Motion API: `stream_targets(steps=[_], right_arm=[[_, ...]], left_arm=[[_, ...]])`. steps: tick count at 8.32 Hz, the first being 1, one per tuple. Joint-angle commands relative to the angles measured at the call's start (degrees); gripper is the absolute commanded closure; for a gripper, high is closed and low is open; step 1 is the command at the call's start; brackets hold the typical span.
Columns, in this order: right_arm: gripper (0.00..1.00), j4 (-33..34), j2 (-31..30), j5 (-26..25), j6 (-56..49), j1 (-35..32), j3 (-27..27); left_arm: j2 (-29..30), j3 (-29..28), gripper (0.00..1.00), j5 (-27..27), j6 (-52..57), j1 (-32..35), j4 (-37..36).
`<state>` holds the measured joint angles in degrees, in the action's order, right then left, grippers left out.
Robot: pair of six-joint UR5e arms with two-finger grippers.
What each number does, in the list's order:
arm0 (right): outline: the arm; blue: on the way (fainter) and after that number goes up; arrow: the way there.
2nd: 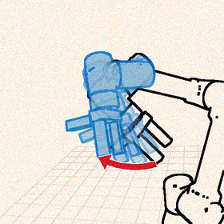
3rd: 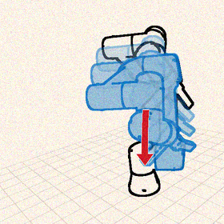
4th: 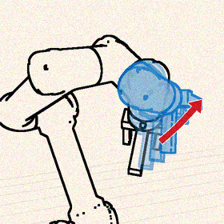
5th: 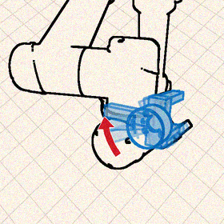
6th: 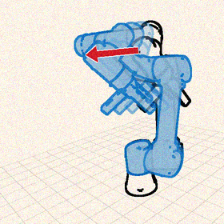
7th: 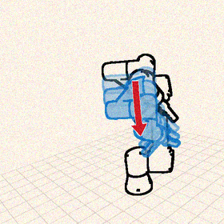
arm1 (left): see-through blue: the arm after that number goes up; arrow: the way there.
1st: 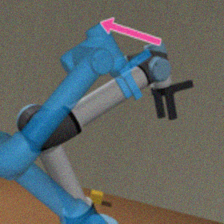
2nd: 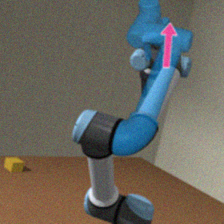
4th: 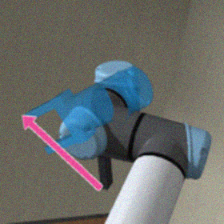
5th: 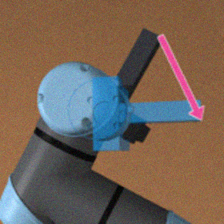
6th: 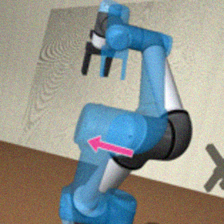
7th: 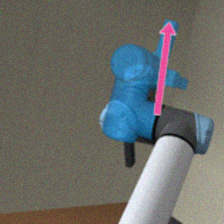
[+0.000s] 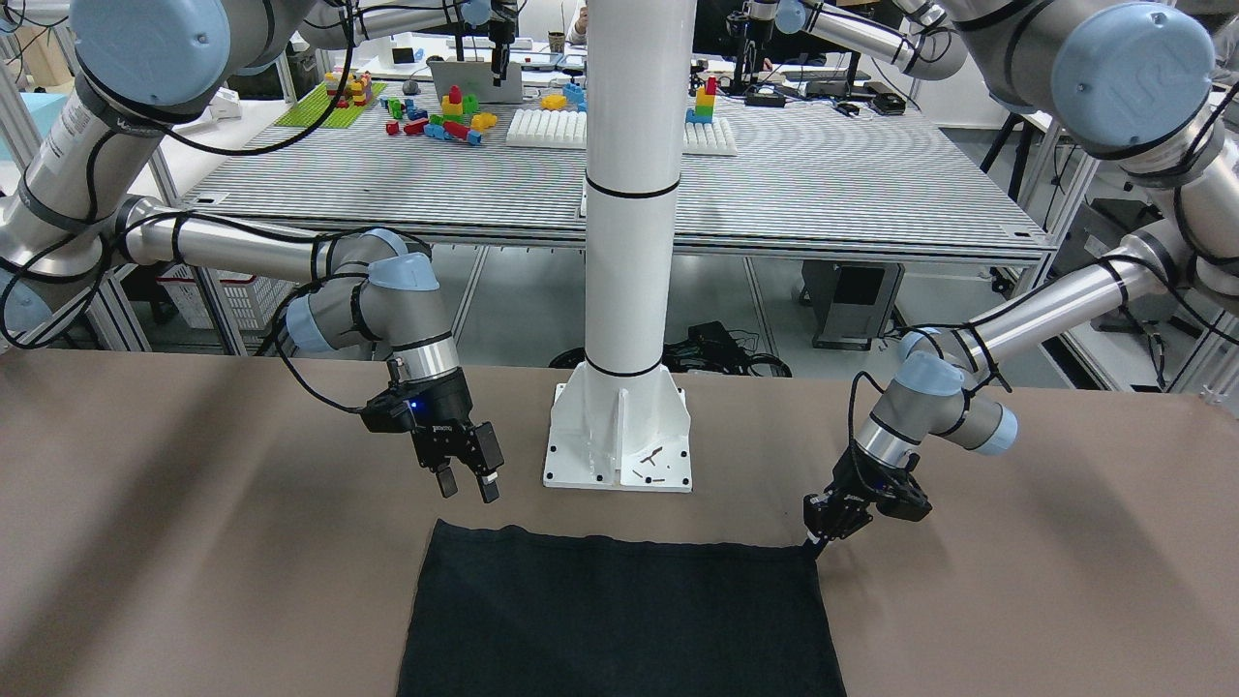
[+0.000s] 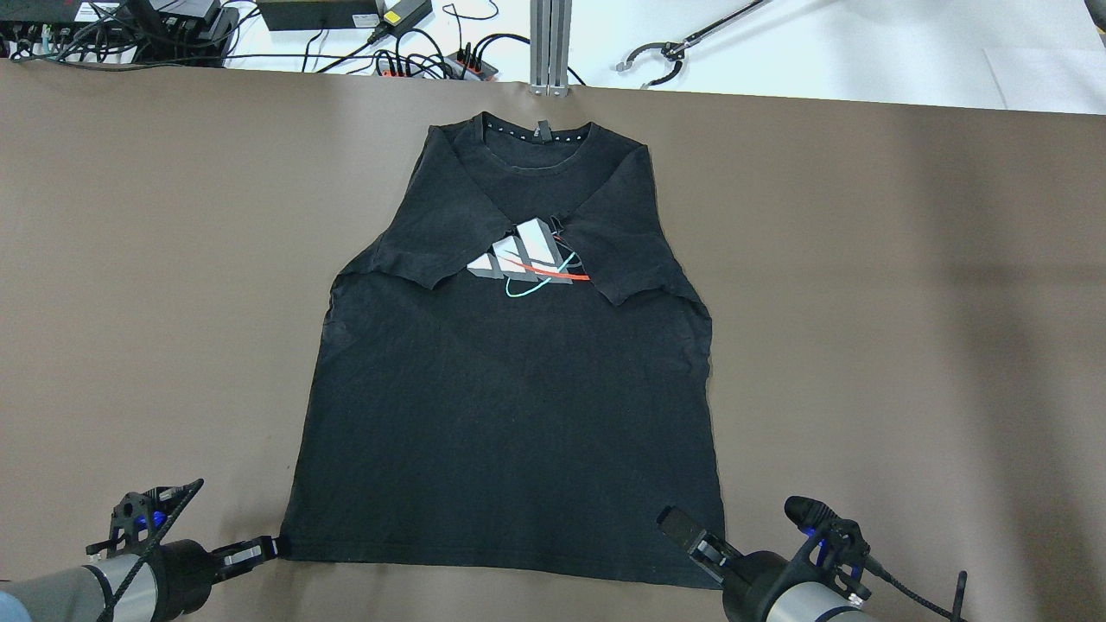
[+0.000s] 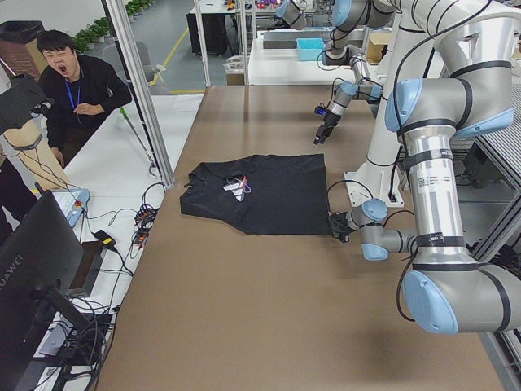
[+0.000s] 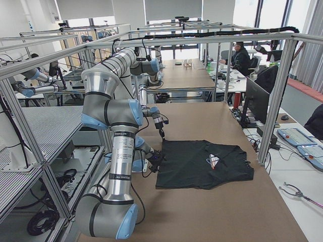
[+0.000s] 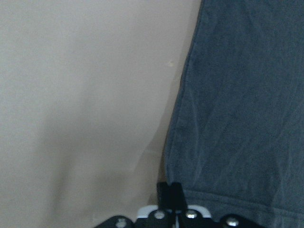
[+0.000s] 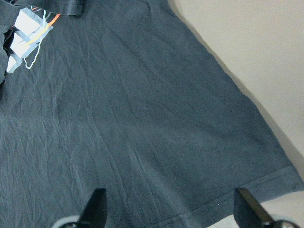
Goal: Fold clothes
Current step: 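Close both grippers on the hem corners nearest the robot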
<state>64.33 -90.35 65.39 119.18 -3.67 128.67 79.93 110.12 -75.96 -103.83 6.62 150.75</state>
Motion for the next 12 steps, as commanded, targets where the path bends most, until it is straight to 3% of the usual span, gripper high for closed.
stream_targets(steps=[1, 3, 7, 8, 10, 12], right_arm=[[0.06, 0.0, -0.9, 0.2, -0.3, -0.1, 0.0], [0.06, 0.0, -5.1, 0.1, -0.3, 0.0, -0.6], [0.13, -6.4, -5.2, 0.0, 0.3, 0.4, -9.6], [0.19, -7.0, -5.1, -0.3, 0.4, 0.9, -10.0], [0.40, -7.3, -4.9, -5.7, 1.0, 5.1, -10.1], [0.60, -7.3, -4.8, -5.9, 1.1, 5.4, -10.0]], left_arm=[[0.0, 0.2, 1.00, -0.1, 0.3, 0.1, 0.0], [0.3, 0.1, 1.00, -0.1, 0.3, 0.0, 0.0], [0.4, 0.0, 1.00, 0.0, 0.3, 0.0, 0.0], [0.4, 0.0, 1.00, 0.0, 0.3, 0.0, 0.0], [0.5, 0.0, 1.00, -0.1, 0.3, 0.0, 0.0], [0.5, -0.1, 1.00, -0.2, 0.3, 0.0, 0.0]])
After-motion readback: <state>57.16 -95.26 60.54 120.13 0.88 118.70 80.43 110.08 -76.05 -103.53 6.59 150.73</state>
